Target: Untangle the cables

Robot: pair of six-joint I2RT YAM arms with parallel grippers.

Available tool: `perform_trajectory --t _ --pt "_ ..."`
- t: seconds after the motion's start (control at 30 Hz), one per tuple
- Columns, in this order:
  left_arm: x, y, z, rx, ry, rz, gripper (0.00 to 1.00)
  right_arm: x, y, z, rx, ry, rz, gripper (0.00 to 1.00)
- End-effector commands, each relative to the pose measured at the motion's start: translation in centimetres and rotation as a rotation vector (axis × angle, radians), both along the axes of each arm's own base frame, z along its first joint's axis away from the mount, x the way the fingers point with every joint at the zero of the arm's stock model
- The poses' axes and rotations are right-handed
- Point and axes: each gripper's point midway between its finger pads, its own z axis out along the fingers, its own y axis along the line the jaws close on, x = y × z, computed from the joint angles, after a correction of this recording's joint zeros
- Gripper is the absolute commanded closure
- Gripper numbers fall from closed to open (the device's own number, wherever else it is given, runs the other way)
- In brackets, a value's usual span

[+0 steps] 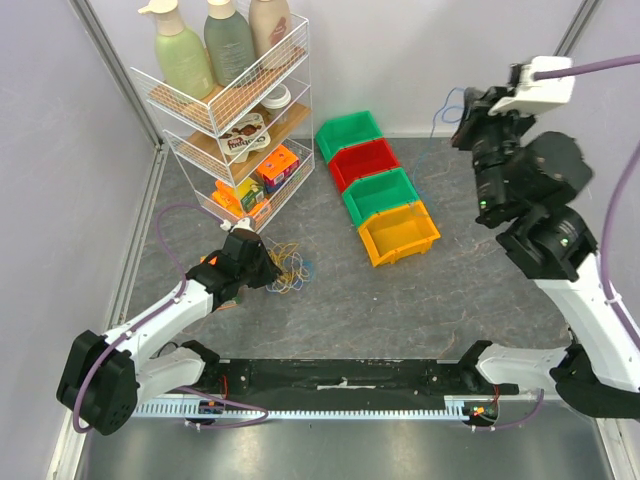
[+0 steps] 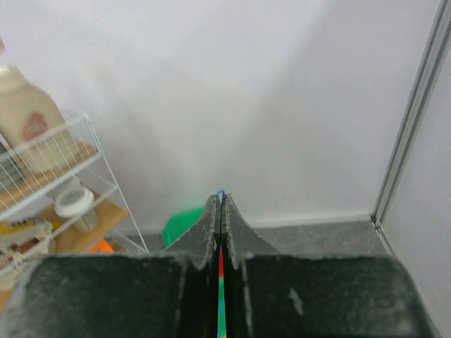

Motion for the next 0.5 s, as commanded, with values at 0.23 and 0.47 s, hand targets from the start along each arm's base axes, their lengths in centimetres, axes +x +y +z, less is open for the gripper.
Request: perform_trajectory --t 0.23,0.47 --pt "0.6 -1.0 1.2 -0.067 -0.044 -0.004 0.91 1.4 0.2 -0.2 -0.019 -0.041 -0.036 1.00" --pt "0.1 -0.6 1.4 -0.072 -0.052 -0.002 0.91 4.5 0.0 -10.1 -0.055 0.116 -0.062 1.00"
